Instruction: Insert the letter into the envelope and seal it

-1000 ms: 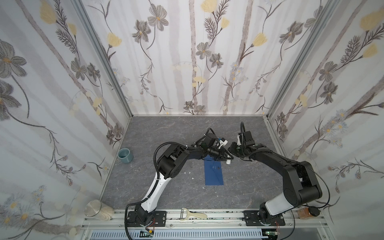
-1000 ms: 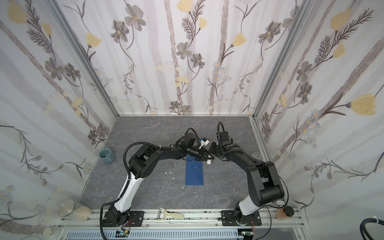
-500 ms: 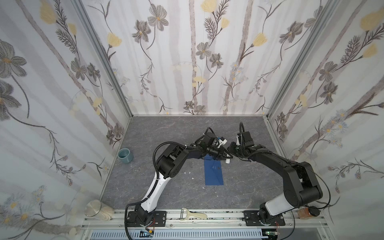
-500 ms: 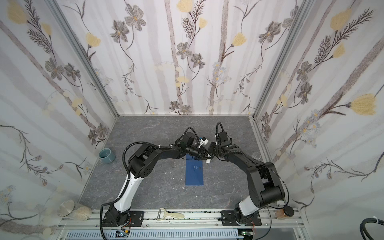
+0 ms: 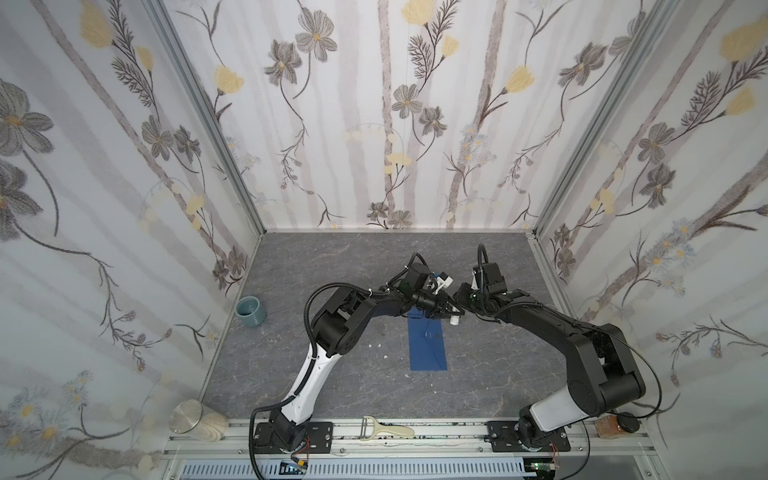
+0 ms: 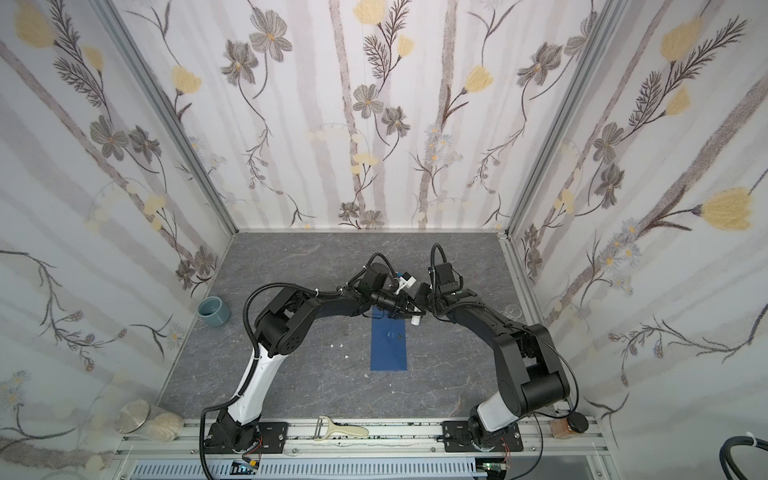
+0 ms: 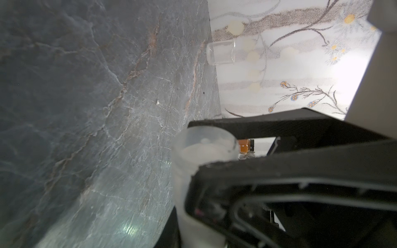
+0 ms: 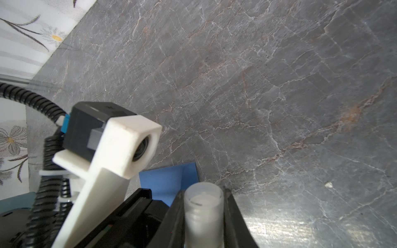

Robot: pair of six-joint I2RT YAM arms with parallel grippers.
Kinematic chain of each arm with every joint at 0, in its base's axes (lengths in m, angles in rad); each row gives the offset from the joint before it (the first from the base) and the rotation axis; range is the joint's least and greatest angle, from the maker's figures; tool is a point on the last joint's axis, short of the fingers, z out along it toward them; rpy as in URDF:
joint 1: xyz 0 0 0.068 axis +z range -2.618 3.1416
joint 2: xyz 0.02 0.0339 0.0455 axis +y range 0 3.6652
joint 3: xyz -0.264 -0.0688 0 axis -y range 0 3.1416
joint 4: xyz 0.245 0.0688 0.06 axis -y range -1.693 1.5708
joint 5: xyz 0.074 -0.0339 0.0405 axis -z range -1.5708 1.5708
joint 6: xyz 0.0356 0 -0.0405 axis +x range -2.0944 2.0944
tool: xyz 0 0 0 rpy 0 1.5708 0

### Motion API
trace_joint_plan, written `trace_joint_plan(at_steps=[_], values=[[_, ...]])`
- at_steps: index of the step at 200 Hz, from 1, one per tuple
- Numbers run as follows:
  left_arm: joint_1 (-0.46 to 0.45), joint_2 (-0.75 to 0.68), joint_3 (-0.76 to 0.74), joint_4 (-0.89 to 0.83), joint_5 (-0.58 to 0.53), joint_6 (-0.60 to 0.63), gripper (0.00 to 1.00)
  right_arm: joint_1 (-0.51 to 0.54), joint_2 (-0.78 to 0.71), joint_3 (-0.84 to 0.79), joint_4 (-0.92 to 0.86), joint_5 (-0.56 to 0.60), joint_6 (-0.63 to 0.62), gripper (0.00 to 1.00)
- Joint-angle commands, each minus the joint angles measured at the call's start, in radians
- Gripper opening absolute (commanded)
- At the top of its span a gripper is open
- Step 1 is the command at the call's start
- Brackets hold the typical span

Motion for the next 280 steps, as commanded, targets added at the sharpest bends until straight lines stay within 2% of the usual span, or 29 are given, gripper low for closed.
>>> trace_joint_plan(at_steps=[1, 189, 229, 280], values=[[0.020, -0.009, 0.002, 0.043, -0.191, -0.014, 0.00, 0.017, -0.016, -0.007, -0.113, -0.178, 0.019, 0.25], [0.038, -0.015, -0.009, 0.043, -0.212, -0.015, 0.00, 0.055, -0.036, -0.034, -0.090, -0.177, 0.053, 0.26], [0.023, -0.039, -0.024, 0.043, -0.214, -0.002, 0.00, 0.036, -0.008, 0.016, -0.073, -0.168, 0.029, 0.32], [0.001, -0.071, -0.059, 0.043, -0.235, 0.007, 0.00, -0.019, 0.012, 0.098, -0.072, -0.163, -0.006, 0.48]])
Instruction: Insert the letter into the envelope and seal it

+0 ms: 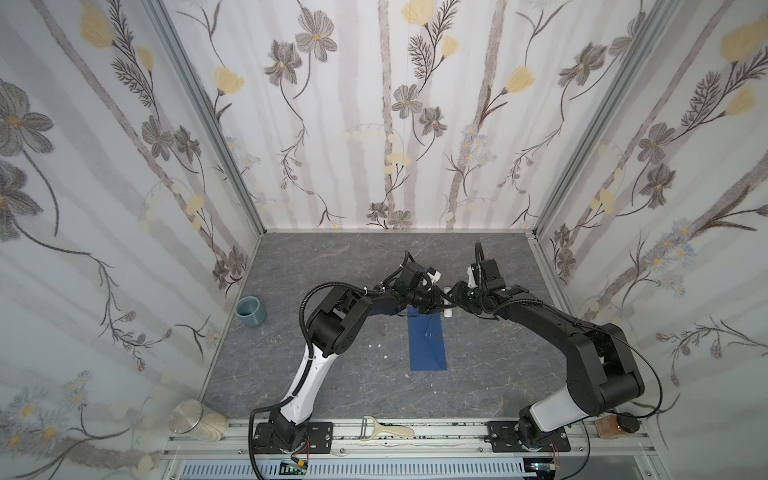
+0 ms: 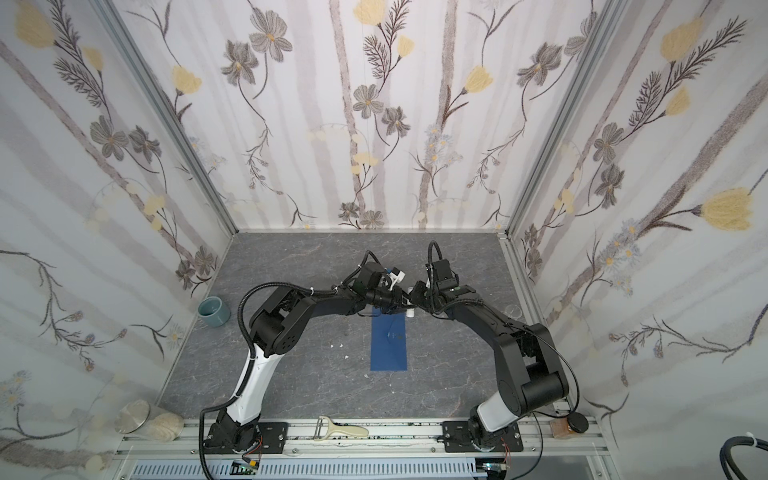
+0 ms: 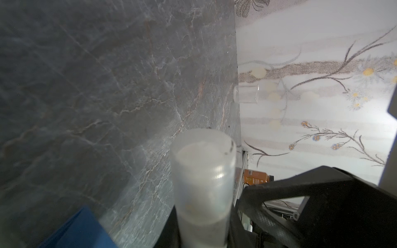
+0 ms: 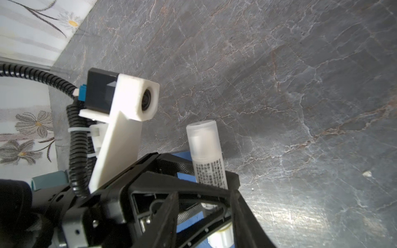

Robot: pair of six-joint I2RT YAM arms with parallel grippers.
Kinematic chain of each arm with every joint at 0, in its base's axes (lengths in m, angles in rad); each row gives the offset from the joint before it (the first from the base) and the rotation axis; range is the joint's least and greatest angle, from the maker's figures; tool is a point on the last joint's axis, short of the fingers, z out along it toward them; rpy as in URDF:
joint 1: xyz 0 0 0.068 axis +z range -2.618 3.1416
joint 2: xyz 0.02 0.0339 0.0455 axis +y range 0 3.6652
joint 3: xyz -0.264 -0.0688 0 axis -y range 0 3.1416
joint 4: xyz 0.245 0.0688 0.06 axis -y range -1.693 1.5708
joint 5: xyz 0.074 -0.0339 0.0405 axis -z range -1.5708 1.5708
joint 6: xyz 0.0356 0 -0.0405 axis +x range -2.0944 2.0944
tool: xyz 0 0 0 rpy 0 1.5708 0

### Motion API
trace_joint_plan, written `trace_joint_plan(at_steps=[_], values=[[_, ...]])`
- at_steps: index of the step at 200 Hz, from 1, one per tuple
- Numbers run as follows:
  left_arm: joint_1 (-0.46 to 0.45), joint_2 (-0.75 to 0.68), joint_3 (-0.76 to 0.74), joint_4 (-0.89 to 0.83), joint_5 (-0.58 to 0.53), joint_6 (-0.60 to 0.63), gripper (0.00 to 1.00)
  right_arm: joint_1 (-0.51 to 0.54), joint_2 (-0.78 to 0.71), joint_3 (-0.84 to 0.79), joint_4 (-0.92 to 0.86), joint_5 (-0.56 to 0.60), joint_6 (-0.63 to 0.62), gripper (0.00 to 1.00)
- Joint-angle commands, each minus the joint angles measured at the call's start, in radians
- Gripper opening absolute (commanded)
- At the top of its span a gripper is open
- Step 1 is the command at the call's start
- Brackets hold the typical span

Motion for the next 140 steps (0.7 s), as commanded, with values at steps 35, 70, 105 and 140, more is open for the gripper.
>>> trace_joint_plan(at_steps=[35, 70, 105, 140], values=[[-0.008, -0.043, -0.029, 0.063, -0.027, 0.022, 0.00, -0.063, -0.057, 0.023, -0.023, -0.054, -0.034, 0.49], [-0.009, -0.073, -0.056, 0.043, -0.059, 0.041, 0.00, -0.097, -0.105, -0.008, -0.019, -0.054, -0.047, 0.49], [-0.018, -0.130, -0.055, -0.134, -0.159, 0.171, 0.00, -0.114, -0.160, -0.040, 0.009, -0.065, -0.056, 0.49], [-0.021, -0.223, -0.121, -0.238, -0.227, 0.233, 0.00, -0.126, -0.200, -0.076, 0.056, -0.075, -0.053, 0.48]])
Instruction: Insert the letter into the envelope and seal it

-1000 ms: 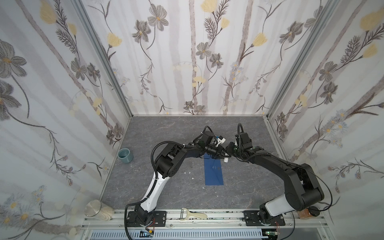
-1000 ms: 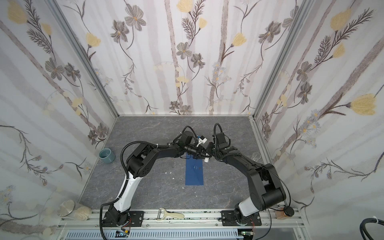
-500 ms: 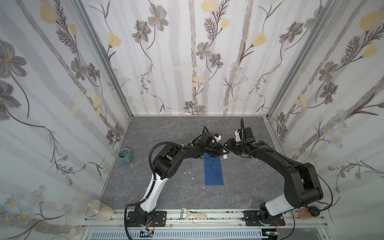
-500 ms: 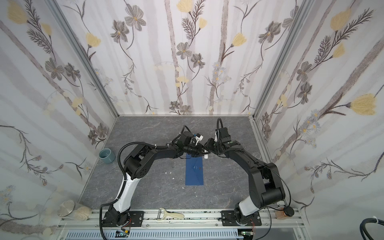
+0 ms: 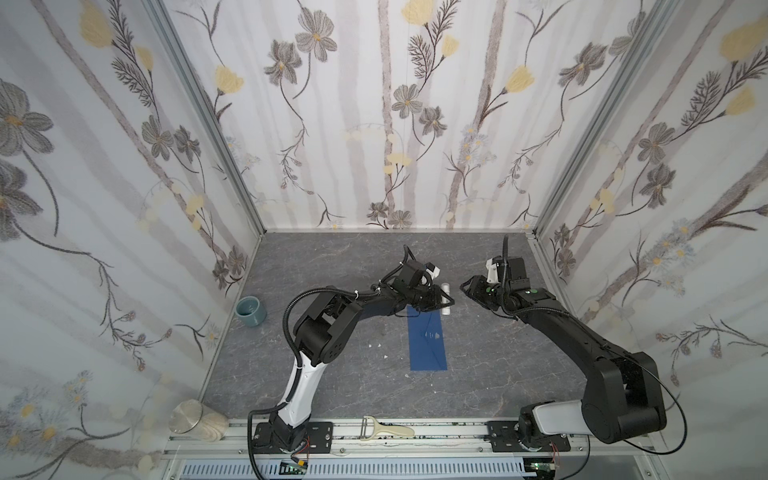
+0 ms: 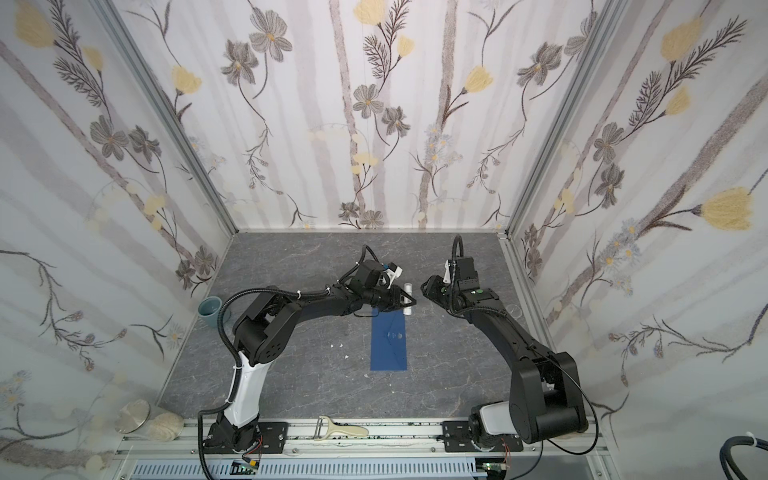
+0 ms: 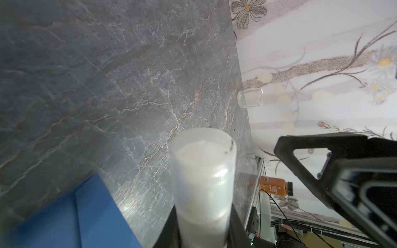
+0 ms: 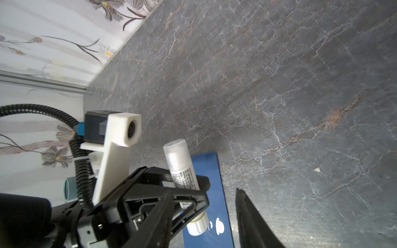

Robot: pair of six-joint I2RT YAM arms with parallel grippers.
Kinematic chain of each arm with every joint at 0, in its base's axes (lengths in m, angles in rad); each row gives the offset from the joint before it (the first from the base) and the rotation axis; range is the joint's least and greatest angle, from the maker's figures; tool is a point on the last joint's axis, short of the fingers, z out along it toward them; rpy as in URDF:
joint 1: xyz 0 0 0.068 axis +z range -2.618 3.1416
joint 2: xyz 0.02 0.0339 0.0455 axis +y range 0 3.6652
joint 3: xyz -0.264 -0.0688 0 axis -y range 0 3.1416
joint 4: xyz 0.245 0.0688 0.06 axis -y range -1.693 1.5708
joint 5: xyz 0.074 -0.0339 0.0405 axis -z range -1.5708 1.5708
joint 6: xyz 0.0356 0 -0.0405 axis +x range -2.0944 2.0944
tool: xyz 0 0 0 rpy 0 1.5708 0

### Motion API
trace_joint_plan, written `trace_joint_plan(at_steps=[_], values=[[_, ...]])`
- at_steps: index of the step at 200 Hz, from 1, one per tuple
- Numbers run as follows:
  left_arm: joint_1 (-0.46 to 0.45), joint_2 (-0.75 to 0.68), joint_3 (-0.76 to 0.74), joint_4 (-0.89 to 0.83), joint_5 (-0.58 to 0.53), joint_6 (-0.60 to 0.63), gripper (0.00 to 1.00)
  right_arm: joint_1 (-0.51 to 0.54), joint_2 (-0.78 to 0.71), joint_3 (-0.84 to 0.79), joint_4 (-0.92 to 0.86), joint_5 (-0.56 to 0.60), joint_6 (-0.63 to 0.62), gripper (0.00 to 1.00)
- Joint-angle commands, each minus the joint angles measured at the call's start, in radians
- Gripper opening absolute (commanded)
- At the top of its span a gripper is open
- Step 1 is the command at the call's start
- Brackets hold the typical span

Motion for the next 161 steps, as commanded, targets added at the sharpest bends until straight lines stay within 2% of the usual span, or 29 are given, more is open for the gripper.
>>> trace_joint_plan(at_steps=[1, 57, 78, 102, 136, 161], values=[[-0.002, -0.056, -0.041, -0.100, -0.073, 0.080, 0.00, -0.007, -0.027, -0.018, 0.072, -0.013, -0.008, 0.48], [-0.017, -0.281, -0.256, -0.267, -0.225, 0.144, 0.00, -0.016, -0.130, -0.106, 0.175, -0.008, 0.014, 0.46], [-0.019, -0.347, -0.317, -0.365, -0.284, 0.138, 0.00, -0.017, -0.142, -0.134, 0.209, -0.041, 0.022, 0.46], [-0.020, -0.431, -0.420, -0.395, -0.337, 0.100, 0.00, -0.018, -0.152, -0.159, 0.241, -0.071, 0.024, 0.46], [-0.019, -0.488, -0.498, -0.405, -0.381, 0.037, 0.00, -0.019, -0.150, -0.198, 0.274, -0.114, 0.023, 0.45], [-0.019, -0.460, -0.490, -0.412, -0.367, 0.042, 0.00, -0.019, -0.145, -0.240, 0.324, -0.142, 0.045, 0.45]])
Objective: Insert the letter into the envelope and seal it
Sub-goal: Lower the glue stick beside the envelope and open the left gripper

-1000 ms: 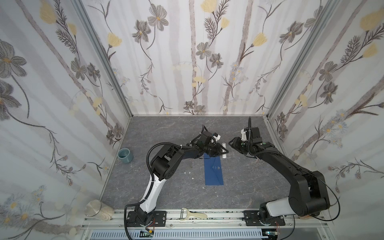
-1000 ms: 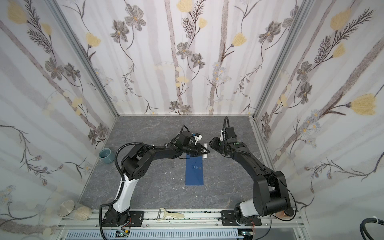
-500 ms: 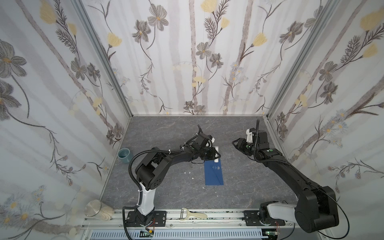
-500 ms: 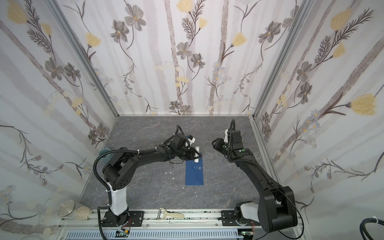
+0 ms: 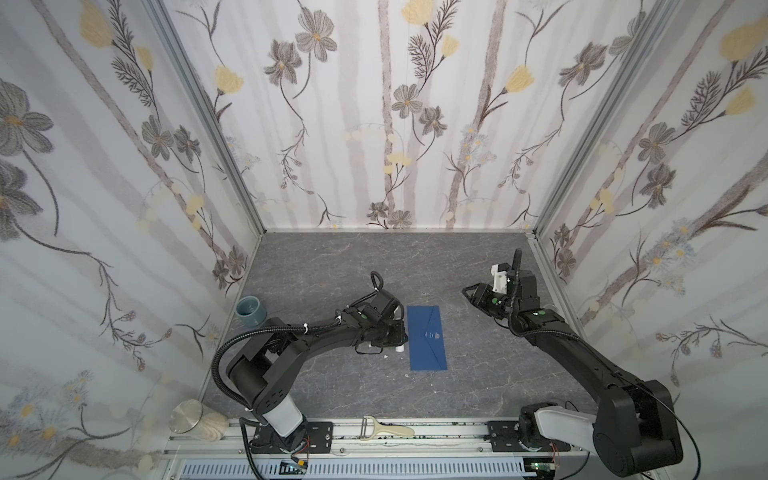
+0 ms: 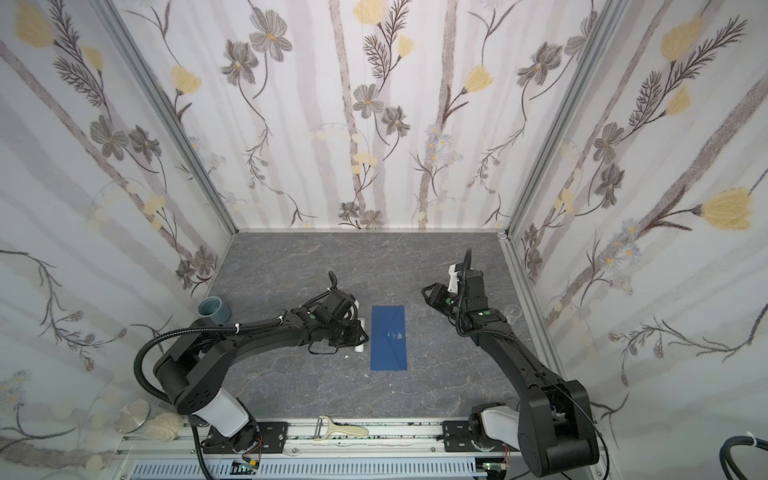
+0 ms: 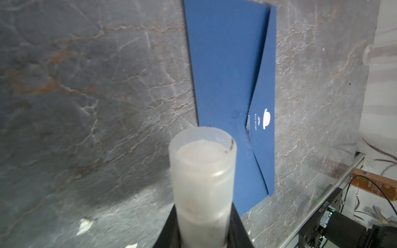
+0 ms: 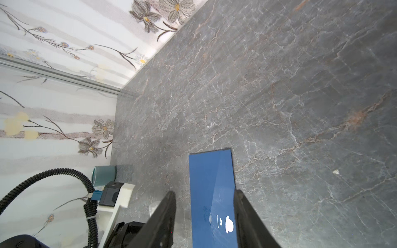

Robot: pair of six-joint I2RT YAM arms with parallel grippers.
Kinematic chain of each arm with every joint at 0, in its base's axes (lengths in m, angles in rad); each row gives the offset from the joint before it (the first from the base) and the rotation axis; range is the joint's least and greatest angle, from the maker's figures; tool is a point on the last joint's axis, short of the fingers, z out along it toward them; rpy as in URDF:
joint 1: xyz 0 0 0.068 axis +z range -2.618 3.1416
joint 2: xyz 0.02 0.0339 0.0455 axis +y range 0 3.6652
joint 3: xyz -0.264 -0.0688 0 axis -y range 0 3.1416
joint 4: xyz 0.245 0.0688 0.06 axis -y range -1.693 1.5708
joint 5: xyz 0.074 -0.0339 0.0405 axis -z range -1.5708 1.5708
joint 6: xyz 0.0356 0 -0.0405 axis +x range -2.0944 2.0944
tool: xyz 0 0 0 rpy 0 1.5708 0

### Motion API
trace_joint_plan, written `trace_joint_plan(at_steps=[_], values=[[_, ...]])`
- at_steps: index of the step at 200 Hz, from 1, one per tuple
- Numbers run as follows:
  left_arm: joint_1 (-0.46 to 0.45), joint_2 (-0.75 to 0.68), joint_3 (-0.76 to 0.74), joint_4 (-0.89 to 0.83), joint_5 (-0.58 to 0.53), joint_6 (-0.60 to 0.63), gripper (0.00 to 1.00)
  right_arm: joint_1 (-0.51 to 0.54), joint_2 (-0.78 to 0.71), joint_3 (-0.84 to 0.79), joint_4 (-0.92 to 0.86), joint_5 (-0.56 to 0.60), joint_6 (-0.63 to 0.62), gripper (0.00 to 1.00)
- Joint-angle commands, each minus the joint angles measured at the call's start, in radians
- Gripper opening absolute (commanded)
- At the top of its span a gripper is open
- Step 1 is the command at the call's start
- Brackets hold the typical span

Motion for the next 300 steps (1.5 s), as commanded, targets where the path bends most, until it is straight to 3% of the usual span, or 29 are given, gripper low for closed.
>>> trace_joint_plan(at_steps=[1, 50, 87, 103, 209, 300], values=[[0.000, 0.018, 0.004, -0.007, -0.023, -0.014, 0.00, 0.001, 0.008, -0.029, 0.100, -0.047, 0.021, 0.45], [-0.001, 0.117, 0.055, -0.018, -0.003, 0.005, 0.00, 0.001, 0.015, -0.057, 0.127, -0.067, 0.044, 0.43], [0.000, 0.147, 0.084, -0.040, 0.000, 0.007, 0.11, 0.001, 0.025, -0.060, 0.143, -0.061, 0.055, 0.43], [0.002, 0.156, 0.092, -0.048, 0.000, 0.007, 0.20, 0.001, 0.038, -0.062, 0.153, -0.066, 0.063, 0.43], [0.006, 0.168, 0.116, -0.087, -0.028, -0.031, 0.40, 0.001, 0.041, -0.084, 0.177, -0.081, 0.076, 0.43], [0.007, 0.132, 0.135, -0.098, -0.075, -0.051, 0.39, 0.001, 0.009, -0.087, 0.163, -0.076, 0.075, 0.43]])
